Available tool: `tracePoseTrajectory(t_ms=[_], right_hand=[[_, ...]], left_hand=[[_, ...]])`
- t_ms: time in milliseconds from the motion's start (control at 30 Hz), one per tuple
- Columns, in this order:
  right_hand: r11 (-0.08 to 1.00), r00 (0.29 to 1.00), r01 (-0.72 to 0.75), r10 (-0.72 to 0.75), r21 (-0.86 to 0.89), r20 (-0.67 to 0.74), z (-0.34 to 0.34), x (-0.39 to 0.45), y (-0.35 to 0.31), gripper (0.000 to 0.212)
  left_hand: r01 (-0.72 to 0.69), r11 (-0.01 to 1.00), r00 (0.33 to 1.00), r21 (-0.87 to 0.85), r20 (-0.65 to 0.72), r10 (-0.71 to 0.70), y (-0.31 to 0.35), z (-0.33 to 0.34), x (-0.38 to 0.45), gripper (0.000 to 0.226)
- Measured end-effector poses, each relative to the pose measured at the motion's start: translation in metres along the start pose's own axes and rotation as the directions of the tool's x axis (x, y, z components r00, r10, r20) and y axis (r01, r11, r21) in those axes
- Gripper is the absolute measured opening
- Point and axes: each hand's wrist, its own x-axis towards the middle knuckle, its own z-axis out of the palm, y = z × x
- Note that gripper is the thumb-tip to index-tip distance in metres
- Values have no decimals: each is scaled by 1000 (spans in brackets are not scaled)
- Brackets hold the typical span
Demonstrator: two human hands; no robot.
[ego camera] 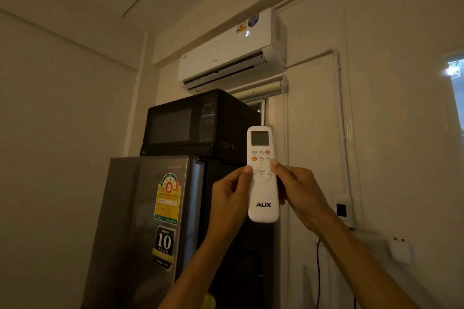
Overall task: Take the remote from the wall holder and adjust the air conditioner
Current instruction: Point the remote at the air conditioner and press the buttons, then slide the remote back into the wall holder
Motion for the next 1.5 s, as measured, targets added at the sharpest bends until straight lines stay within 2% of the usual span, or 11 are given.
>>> tracePoseTrajectory(t_ms=[367, 667, 833, 967, 1133, 1300, 1400, 1500], right_hand=[[993, 999, -47, 46, -106, -9, -6, -36, 36, 17], [974, 984, -173, 162, -145, -79, -42, -68, 79, 21], [952, 965, -259, 250, -160, -77, -88, -81, 120, 23], [928, 952, -306, 293, -213, -90, -122, -82, 150, 29], [912, 941, -336, 320, -235, -106, -179, -71, 195, 31], [910, 941, -338, 320, -239, -109, -229, -52, 231, 24], [905, 931, -363, 346, -221, -113, -257, -41, 254, 29], [900, 922, -387, 377, -200, -87, -281, -33, 276, 20]], left_hand=[[89, 996, 991, -30, 102, -86, -30, 4, -41, 20], [202, 977, 966, -62, 175, -189, -72, 40, -75, 23], [301, 953, 921, -17, 266, -286, -114, 82, -93, 23], [352, 934, 874, 64, 334, -352, -143, 110, -95, 20], [408, 909, 824, 87, 393, -408, -180, 162, -88, 20], [491, 869, 756, 61, 465, -460, -215, 210, -78, 37], [522, 853, 744, 28, 474, -471, -238, 235, -74, 40], [555, 832, 729, 0, 481, -487, -262, 257, -72, 41]])
